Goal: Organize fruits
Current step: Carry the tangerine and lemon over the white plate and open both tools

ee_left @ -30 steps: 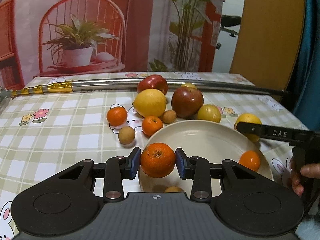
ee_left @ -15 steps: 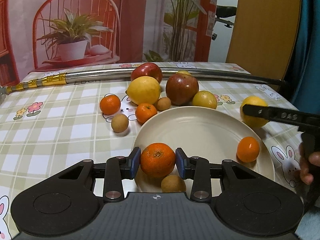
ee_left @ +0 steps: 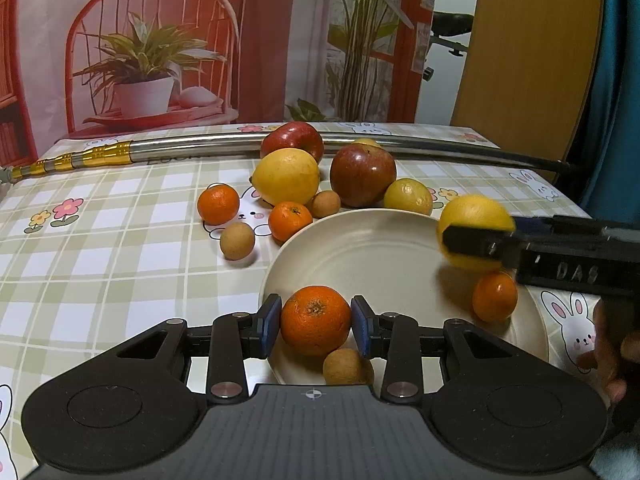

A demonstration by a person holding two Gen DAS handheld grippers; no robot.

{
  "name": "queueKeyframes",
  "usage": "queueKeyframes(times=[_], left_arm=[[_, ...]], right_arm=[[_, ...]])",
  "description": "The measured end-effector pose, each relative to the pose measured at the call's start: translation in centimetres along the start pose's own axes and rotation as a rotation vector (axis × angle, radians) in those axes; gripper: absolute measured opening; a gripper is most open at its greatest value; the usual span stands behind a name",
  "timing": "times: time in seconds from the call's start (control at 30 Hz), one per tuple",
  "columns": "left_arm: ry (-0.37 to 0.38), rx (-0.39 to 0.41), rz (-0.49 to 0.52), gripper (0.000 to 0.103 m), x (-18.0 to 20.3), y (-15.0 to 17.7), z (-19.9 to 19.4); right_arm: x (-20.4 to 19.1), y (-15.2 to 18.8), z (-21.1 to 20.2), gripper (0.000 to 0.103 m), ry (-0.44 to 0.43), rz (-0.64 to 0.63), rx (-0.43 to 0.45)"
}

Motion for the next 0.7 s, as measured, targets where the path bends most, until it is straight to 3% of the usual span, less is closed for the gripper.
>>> queueKeyframes(times=[0.7], left_arm=[[0.0, -0.001, 0.0, 0.04, 0.2, 0.2, 0.0]], right_arm=[[0.0, 1.3, -0.1, 0.055, 0.026, -0.078, 0.002]])
Point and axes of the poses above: each gripper's, at about its wrist camera, not at the fingertips, and z roughly the way its jaws point, x to its right, y to its underside, the point moved 8 cm from there along z, roughly the way its jaws point, and after that the axes turned 9 degrees about -y, right-handed, at the moved point
